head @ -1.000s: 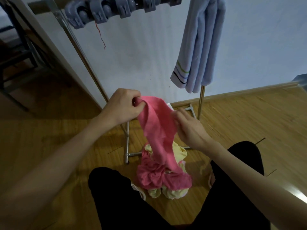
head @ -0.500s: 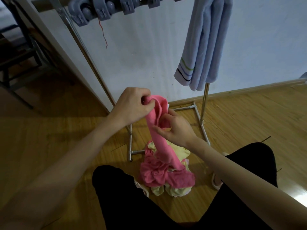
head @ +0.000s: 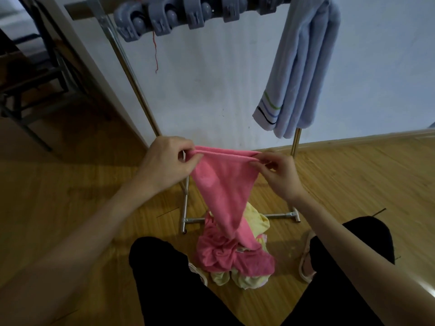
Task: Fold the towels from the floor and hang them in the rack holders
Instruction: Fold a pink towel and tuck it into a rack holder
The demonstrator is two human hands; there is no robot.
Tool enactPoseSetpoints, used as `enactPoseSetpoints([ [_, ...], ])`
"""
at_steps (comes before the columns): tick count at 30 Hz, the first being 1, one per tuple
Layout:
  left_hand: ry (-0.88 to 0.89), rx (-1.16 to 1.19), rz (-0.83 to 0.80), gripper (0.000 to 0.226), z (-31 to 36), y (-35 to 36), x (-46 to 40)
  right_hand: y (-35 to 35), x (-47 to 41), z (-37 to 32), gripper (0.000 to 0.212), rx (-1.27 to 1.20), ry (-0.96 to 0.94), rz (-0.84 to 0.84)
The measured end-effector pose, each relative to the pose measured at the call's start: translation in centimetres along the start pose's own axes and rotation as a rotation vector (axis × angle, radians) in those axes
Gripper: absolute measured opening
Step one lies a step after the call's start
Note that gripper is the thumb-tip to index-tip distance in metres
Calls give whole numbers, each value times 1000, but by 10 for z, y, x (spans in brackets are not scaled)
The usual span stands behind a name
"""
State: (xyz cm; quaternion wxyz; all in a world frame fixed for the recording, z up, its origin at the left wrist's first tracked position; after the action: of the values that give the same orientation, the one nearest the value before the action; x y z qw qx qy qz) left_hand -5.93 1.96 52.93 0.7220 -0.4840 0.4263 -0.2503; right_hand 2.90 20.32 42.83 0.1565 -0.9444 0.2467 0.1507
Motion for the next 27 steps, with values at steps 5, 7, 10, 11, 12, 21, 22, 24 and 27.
enactPoseSetpoints([
  [5, 63, -40, 20, 18, 3, -12, 14, -14, -20, -21, 12, -67, -39, -13],
  [7, 84, -14, 25, 27, 4, -17, 17, -15, -26, -33, 12, -43, -82, -44],
  [10, 107, 37, 22, 36, 3, -18, 22, -15, -29, -51, 11, 3, -141, -73],
  [11, 111, 48, 19, 36, 2, -17, 24, -15, -30, -54, 12, 9, -148, -82],
  [12, 117, 55, 18, 34, 1, -15, 25, -16, -30, -57, 11, 16, -150, -88],
  [21, 174, 72, 57, 33, 9, -16, 16, -28, -34, -60, 13, 100, -171, -92],
  [22, 162, 68, 88, 34, 9, -22, 13, -30, -35, -60, 13, 108, -179, -82],
  [24, 149, 32, 152, 34, 10, -35, 4, -34, -37, -65, 12, 135, -206, -67],
  [27, 131, -15, 245, 30, 13, -56, -11, -42, -45, -78, 4, 165, -258, -25],
])
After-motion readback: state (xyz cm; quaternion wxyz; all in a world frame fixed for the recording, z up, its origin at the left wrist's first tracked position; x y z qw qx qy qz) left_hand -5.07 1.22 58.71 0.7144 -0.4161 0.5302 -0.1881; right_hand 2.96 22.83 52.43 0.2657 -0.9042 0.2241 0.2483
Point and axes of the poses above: each hand's wrist, its own x-axis away from the middle knuckle, its own y-axis out of the palm, z = x × y, the point moved 10 cm from there along -x, towards the middle knuckle, and after that the axes turned 10 degrees about -x, right-handed, at the moved point
